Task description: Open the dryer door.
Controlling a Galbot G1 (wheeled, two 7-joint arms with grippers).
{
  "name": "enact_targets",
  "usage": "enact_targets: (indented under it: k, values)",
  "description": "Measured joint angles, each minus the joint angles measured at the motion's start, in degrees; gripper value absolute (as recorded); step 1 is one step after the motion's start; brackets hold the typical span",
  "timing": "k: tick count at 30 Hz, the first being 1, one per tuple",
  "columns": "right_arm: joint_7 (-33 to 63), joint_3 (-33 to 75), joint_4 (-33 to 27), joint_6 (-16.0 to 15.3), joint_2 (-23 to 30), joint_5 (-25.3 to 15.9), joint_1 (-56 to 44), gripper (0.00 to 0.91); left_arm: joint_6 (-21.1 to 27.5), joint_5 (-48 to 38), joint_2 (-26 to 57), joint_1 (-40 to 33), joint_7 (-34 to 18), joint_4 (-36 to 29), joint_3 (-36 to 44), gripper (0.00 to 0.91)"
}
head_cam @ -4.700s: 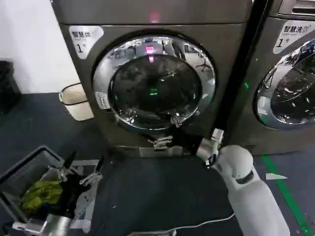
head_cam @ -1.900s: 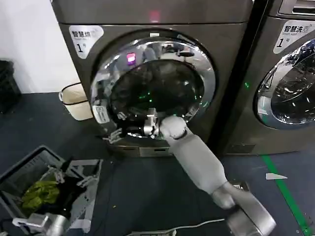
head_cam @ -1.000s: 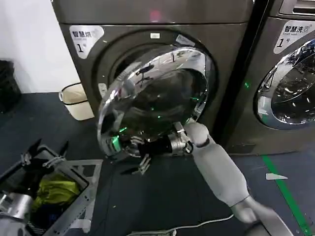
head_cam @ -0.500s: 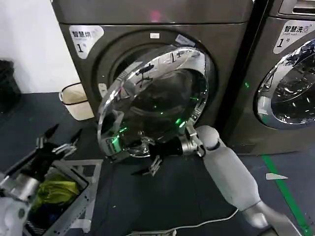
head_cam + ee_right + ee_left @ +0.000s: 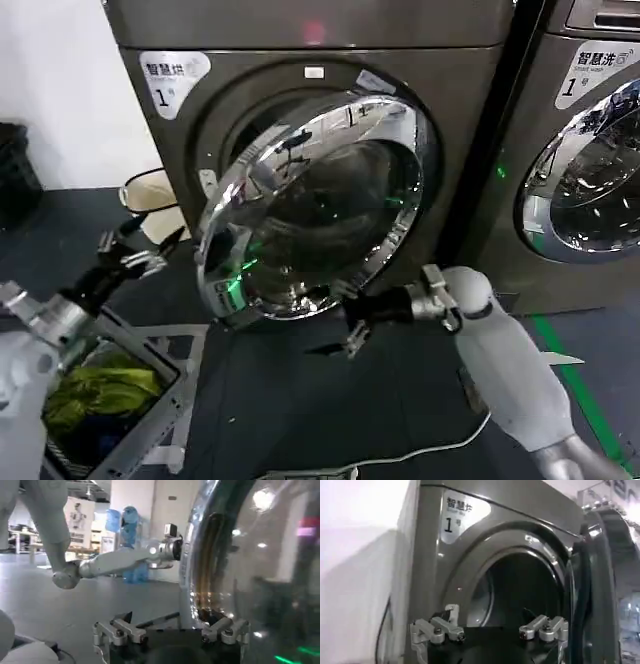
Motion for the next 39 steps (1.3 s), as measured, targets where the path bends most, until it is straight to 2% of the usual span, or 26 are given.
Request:
enact_targets:
  k: [8,11,24,29,35,39]
  values:
    - [0.10,11.38,2.04,-0.09,-1.37,-0.01,-6.46,0.907,0.20,-0.37,2.92,-3.56,4.77,2.26,5.77,0.907]
    - [0.39,16.13,1.88,-0.42,-1.52,-2.29,-8.32,0.907,-0.92,-1.14,3.82,-4.38,7.38,2.26,8.18,0.907]
    - [4.79,36.25,0.02,0.11,-1.66,-2.90,-15.27,0.907,-2.48,-1.74,6.65,-6.86,11.51,1.97,17.85,0.907]
    - [11.20,44.86,1.35,1.24,-2.61,-0.62,-18.29,0.907,-3.64,-1.30,7.04,-8.00,12.37,1.32,22.35,0.907]
    - [24.80,52.89,4.35,3.61,-2.12,2.35,-23.41,0.907,-4.46,-0.52,5.74,-10.19,12.28,0.78,28.18,0.907]
    - [34.37,57.91,7.02,2.60,-1.07,3.13,-27.33,0.907,-4.73,-0.41,4.96,-12.23,12.13,0.26,32.12,0.907]
